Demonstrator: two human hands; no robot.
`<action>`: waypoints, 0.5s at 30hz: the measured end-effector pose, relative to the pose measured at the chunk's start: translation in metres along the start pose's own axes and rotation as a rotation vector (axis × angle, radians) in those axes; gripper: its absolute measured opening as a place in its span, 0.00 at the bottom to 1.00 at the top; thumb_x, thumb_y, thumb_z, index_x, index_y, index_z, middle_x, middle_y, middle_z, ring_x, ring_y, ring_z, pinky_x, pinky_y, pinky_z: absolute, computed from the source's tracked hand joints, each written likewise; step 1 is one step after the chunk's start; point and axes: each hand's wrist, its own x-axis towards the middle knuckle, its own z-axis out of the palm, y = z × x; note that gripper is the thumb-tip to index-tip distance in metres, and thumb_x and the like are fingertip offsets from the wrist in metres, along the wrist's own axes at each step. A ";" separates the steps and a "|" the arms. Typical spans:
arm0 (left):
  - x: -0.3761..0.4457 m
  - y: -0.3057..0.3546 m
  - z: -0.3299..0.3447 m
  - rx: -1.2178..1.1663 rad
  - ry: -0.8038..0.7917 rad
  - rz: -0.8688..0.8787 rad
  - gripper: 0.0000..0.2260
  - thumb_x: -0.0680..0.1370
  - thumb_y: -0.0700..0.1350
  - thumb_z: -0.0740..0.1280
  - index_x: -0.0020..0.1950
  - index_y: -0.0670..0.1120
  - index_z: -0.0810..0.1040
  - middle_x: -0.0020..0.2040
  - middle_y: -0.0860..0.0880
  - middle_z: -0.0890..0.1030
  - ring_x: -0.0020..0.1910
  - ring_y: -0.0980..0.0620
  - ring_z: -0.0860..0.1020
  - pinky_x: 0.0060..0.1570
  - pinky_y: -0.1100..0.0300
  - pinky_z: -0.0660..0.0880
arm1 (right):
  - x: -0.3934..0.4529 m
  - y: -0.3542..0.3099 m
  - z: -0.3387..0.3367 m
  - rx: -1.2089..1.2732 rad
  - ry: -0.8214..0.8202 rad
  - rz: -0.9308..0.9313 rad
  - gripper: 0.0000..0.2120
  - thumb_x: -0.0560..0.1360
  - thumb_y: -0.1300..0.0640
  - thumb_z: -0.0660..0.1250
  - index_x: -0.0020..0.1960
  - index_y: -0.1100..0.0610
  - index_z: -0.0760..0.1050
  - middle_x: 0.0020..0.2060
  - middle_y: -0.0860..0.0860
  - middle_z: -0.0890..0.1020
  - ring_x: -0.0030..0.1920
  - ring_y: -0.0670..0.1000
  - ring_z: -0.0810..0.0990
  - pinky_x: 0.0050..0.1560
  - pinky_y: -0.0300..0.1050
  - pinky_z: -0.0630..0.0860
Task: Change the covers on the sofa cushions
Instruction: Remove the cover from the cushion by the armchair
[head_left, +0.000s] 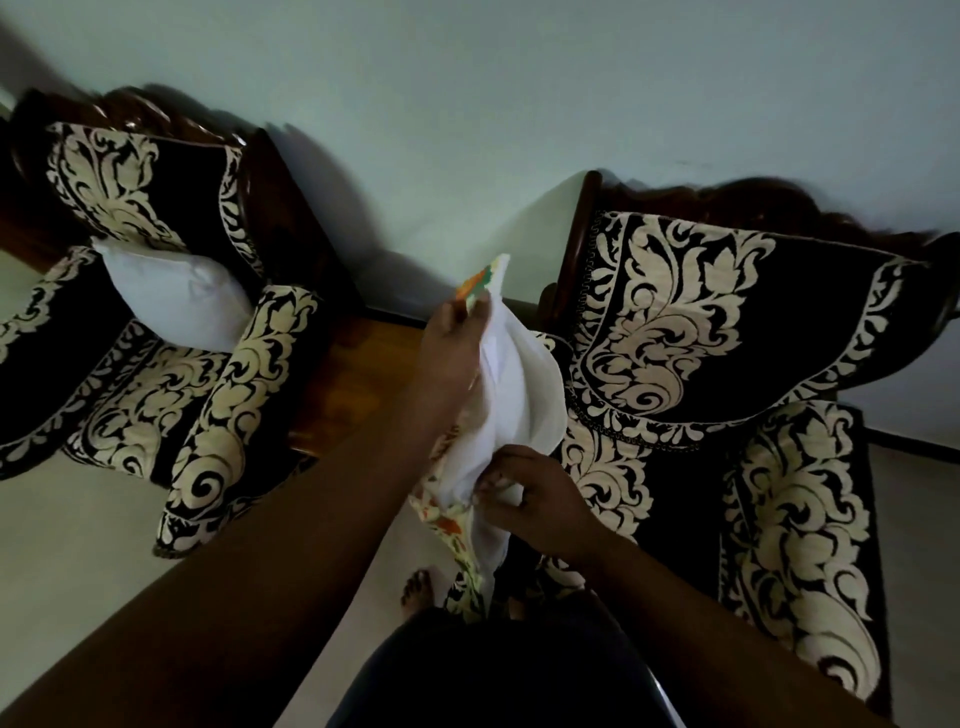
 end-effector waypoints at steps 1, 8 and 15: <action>-0.004 -0.005 -0.004 0.250 -0.025 0.011 0.29 0.77 0.62 0.69 0.70 0.43 0.70 0.59 0.47 0.76 0.60 0.48 0.76 0.44 0.73 0.70 | -0.002 0.001 -0.006 0.021 0.001 0.023 0.05 0.71 0.65 0.75 0.44 0.57 0.82 0.44 0.48 0.82 0.46 0.49 0.83 0.45 0.51 0.79; -0.019 -0.090 -0.055 0.733 -0.106 -0.080 0.37 0.75 0.46 0.73 0.80 0.46 0.58 0.76 0.42 0.65 0.74 0.42 0.66 0.69 0.55 0.65 | 0.000 0.002 0.001 -0.045 -0.016 0.030 0.03 0.72 0.58 0.73 0.42 0.54 0.79 0.40 0.47 0.79 0.41 0.46 0.80 0.40 0.51 0.78; -0.023 -0.088 -0.074 0.414 0.165 -0.023 0.15 0.77 0.38 0.62 0.61 0.43 0.81 0.49 0.43 0.82 0.41 0.45 0.80 0.32 0.62 0.74 | 0.000 -0.007 0.012 -0.140 -0.128 -0.061 0.05 0.70 0.55 0.74 0.43 0.56 0.82 0.41 0.48 0.81 0.45 0.46 0.78 0.46 0.37 0.72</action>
